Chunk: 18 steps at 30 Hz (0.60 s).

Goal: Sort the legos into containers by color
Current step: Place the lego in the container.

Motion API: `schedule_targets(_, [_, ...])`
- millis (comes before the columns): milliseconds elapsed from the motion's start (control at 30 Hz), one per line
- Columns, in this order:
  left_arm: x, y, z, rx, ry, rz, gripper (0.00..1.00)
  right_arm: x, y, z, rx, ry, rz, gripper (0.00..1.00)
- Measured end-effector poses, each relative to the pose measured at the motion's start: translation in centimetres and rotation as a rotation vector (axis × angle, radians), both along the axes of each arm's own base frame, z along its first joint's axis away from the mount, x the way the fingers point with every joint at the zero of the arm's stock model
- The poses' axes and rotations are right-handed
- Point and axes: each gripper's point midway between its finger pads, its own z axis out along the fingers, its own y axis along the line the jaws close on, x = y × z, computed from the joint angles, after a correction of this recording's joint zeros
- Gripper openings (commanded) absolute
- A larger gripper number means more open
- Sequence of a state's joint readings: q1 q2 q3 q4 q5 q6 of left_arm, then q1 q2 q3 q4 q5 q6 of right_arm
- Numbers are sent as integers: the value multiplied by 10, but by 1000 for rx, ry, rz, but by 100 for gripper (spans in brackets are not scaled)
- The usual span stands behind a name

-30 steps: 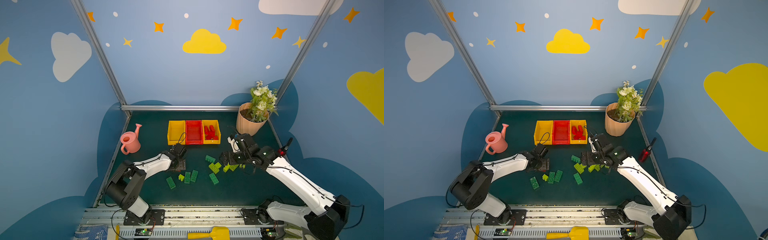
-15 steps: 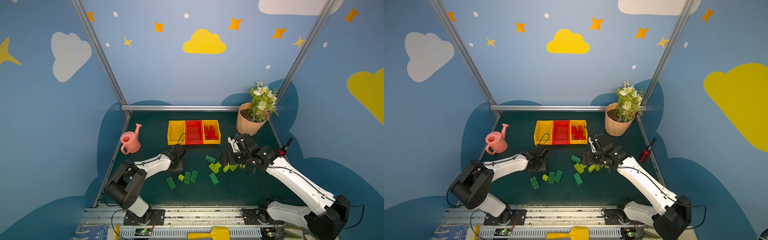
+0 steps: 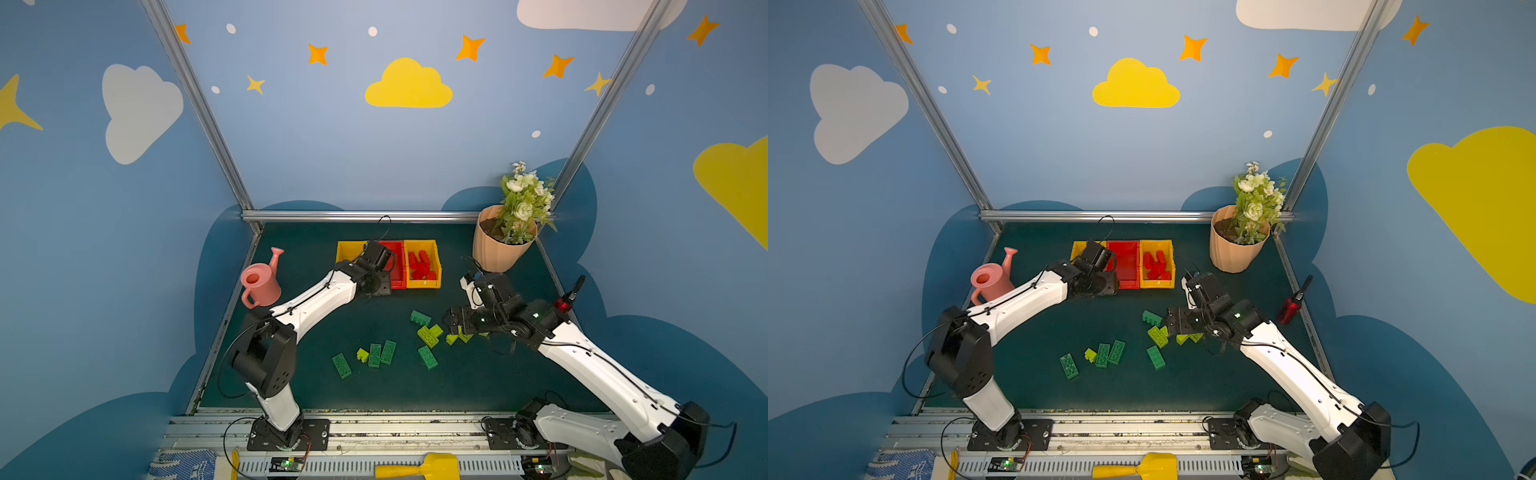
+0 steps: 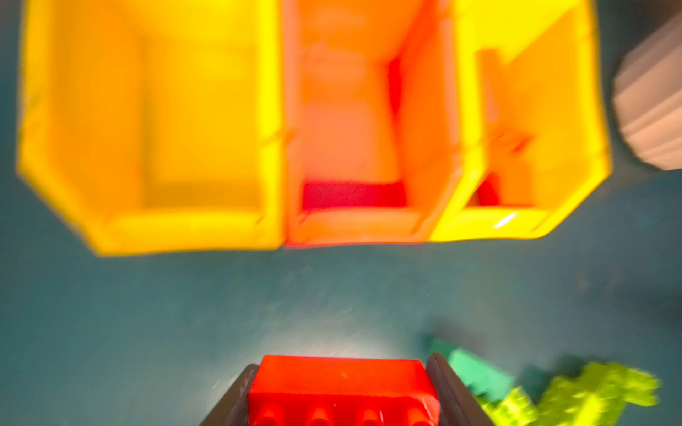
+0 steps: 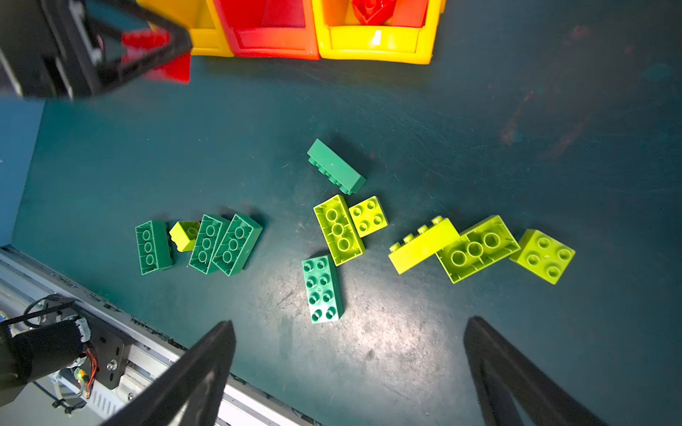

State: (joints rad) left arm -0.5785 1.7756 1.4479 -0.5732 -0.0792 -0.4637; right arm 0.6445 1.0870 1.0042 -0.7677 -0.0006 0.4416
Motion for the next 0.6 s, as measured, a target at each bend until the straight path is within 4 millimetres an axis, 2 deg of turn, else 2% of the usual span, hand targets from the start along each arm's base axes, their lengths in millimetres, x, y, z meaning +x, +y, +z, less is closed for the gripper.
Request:
schedule_targets(367, [103,-104,16,-27,-77,-140,48,1,-28,15,36,-47,-85,96])
schedule_targets(500, [129,-125,13,-36,-118,-162,49,1,-37,15,35,-47,-114,96])
schedule_targets(600, [137,-128,-4,-24,-111,-168,52,-1,-44,10,33,-39,-133,96])
